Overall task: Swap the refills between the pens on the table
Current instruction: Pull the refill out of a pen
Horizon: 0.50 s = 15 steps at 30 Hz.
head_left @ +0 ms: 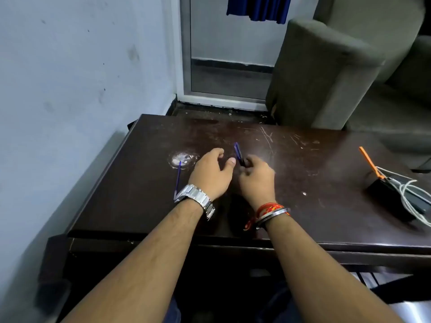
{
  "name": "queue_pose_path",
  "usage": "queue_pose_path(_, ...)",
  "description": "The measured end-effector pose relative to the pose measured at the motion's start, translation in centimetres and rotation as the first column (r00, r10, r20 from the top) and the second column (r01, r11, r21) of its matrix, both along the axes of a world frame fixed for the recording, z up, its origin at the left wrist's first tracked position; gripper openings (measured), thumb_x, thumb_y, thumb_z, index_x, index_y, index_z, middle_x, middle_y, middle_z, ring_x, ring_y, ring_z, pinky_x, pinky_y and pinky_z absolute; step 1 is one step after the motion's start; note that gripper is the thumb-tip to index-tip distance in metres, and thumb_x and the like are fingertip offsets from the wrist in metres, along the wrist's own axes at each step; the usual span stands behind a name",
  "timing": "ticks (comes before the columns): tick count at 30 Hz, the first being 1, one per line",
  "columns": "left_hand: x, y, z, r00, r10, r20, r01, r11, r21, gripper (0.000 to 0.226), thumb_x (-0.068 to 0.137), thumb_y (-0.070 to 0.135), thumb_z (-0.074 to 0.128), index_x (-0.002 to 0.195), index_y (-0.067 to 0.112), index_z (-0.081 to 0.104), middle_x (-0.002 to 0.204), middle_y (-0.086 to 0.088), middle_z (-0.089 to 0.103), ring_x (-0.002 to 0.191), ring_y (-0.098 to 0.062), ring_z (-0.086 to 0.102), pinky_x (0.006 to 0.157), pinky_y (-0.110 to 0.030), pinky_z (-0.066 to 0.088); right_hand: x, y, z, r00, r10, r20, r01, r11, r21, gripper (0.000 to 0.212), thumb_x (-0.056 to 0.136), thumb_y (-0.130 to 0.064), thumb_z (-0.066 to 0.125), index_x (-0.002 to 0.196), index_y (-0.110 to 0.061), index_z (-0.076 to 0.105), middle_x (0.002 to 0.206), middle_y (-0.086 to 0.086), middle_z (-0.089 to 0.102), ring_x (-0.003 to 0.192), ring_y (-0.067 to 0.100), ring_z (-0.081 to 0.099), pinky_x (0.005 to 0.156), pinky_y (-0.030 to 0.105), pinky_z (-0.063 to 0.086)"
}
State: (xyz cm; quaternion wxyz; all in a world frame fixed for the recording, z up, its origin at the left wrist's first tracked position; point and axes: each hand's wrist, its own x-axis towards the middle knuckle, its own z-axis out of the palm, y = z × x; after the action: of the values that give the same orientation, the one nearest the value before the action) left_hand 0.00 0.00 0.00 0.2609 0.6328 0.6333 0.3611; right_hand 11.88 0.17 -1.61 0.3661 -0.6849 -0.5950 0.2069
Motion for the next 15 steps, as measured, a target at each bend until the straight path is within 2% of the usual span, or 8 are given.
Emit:
queue_pose_path(1, 0.1, 0.1, 0.1, 0.996, -0.001, 0.095, 0.003, 1.0, -0.019, 0.047, 0.094, 0.042, 0.054, 0.133, 0.016, 0.053, 0.128, 0.002, 0.062, 0.115, -0.018, 0.06, 0.1, -0.036, 0.047, -0.3, 0.1, 0.0, 0.997, 0.036, -0.061, -0.034, 0.999, 0.038, 0.033, 0.088, -0.004, 0.054, 0.117, -0.011, 0.067, 0.108, 0.013, 0.066, 0.099, 0.026, 0.063, 0.087, 0.026, 0.047)
queue_pose_path(3, 0.4, 0.3, 0.5, 0.976, -0.015, 0.215, 0.02, 1.0, -0.021, 0.04, 0.095, 0.042, 0.053, 0.125, 0.017, 0.06, 0.116, 0.002, 0.069, 0.105, -0.016, 0.064, 0.094, -0.034, 0.05, -1.3, -0.2, 0.1, 0.984, 0.121, -0.134, -0.111, 0.991, 0.08, 0.029, 0.091, -0.016, 0.053, 0.115, -0.02, 0.067, 0.108, 0.008, 0.065, 0.1, 0.02, 0.062, 0.093, 0.035, 0.051)
queue_pose_path(5, 0.5, 0.2, 0.9, 0.965, -0.035, 0.259, 0.026, 0.999, 0.039, 0.03, 0.096, 0.037, 0.053, 0.115, 0.018, 0.067, 0.103, 0.002, 0.072, 0.095, -0.015, 0.066, 0.083, -0.029, 0.051, -2.4, -0.5, -0.2, 0.961, 0.154, -0.232, -0.131, 0.985, 0.109, 0.021, 0.094, -0.026, 0.05, 0.109, -0.024, 0.064, 0.105, 0.005, 0.067, 0.099, 0.02, 0.064, 0.09, 0.044, 0.054)
queue_pose_path(8, 0.3, 0.1, 1.1, 0.951, -0.026, 0.308, -0.003, 0.996, 0.094, 0.027, 0.096, 0.03, 0.056, 0.113, 0.015, 0.071, 0.103, 0.002, 0.073, 0.094, -0.011, 0.066, 0.081, -0.024, 0.05, -2.9, -1.1, 0.2, 0.914, 0.164, -0.37, -0.129, 0.985, 0.117, 0.014, 0.102, -0.026, 0.045, 0.112, -0.027, 0.055, 0.104, 0.001, 0.069, 0.094, 0.015, 0.066, 0.084, 0.036, 0.055)
queue_pose_path(11, -0.1, 0.1, 1.3, 0.941, -0.054, 0.335, 0.013, 0.992, 0.126, 0.027, 0.095, 0.031, 0.058, 0.111, 0.014, 0.071, 0.105, 0.003, 0.073, 0.096, -0.008, 0.066, 0.083, -0.02, 0.051, -3.0, -1.4, 0.7, 0.897, 0.19, -0.398, -0.132, 0.977, 0.168, 0.017, 0.105, -0.028, 0.04, 0.114, -0.024, 0.054, 0.101, 0.0, 0.07, 0.09, 0.013, 0.066, 0.079, 0.032, 0.053)
queue_pose_path(13, -0.2, -0.1, 1.5, 0.938, -0.077, 0.337, 0.026, 0.988, 0.153, 0.024, 0.095, 0.029, 0.059, 0.106, 0.014, 0.073, 0.097, 0.004, 0.074, 0.09, -0.007, 0.067, 0.078, -0.018, 0.051, -3.3, -1.6, 0.8, 0.901, 0.173, -0.398, -0.1, 0.975, 0.198, 0.017, 0.105, -0.03, 0.039, 0.111, -0.025, 0.055, 0.096, -0.001, 0.07, 0.087, 0.014, 0.066, 0.078, 0.034, 0.053)
queue_pose_path(15, -0.2, -0.3, 1.6, 0.92, -0.071, 0.384, 0.01, 0.987, 0.16, 0.021, 0.094, 0.026, 0.061, 0.101, 0.012, 0.075, 0.092, 0.002, 0.074, 0.086, -0.009, 0.068, 0.078, -0.022, 0.054, -3.6, -1.5, 0.5, 0.906, 0.146, -0.399, -0.066, 0.976, 0.206, 0.02, 0.104, -0.03, 0.04, 0.111, -0.025, 0.058, 0.093, -0.003, 0.07, 0.085, 0.014, 0.066, 0.079, 0.038, 0.055)
